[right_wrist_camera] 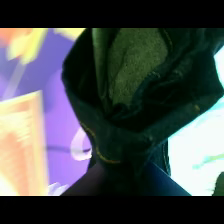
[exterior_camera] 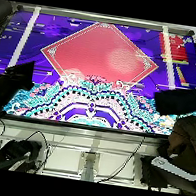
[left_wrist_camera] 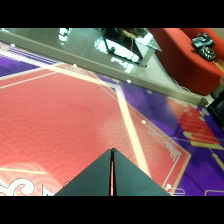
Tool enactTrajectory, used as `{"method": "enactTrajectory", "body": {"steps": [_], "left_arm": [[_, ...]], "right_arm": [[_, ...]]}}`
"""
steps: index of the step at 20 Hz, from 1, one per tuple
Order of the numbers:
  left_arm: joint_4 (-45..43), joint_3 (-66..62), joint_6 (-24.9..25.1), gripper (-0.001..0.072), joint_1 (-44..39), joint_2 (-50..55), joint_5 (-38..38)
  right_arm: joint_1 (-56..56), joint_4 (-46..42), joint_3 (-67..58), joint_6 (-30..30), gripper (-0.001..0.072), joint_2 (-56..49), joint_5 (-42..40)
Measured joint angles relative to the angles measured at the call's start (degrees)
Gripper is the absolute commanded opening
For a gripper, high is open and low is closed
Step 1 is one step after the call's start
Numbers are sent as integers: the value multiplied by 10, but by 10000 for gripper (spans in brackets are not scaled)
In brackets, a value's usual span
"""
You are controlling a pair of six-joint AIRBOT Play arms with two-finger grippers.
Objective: Fold the clothes and pants, and hang the long-sleeved shirts on hangers.
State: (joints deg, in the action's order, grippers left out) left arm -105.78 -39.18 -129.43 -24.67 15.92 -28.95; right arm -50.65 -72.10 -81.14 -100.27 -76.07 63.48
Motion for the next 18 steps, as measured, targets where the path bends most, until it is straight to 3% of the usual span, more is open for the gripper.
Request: {"method": "enactTrajectory", "body": {"steps": [9, 10, 11, 12, 17, 18], "left_arm": [[0, 0, 0, 20, 0, 5, 0], [0, 0, 0, 21, 0, 5, 1], [0, 0, 0, 20, 0, 5, 0], [0, 0, 0, 20, 0, 5, 1], [-4, 0, 0, 20, 0, 5, 0], [-6, 0, 0, 21, 0, 5, 0]], "right_arm": [[-66, -155, -24, -10, 26, 2, 82], [-67, -166, -24, -10, 206, 2, 86], [-68, -173, -24, -10, 499, 2, 89], [-68, -181, -25, -10, 668, 2, 91], [-68, -181, -54, -38, 660, 2, 115], [-68, -174, -72, -46, 587, 2, 117]]}}
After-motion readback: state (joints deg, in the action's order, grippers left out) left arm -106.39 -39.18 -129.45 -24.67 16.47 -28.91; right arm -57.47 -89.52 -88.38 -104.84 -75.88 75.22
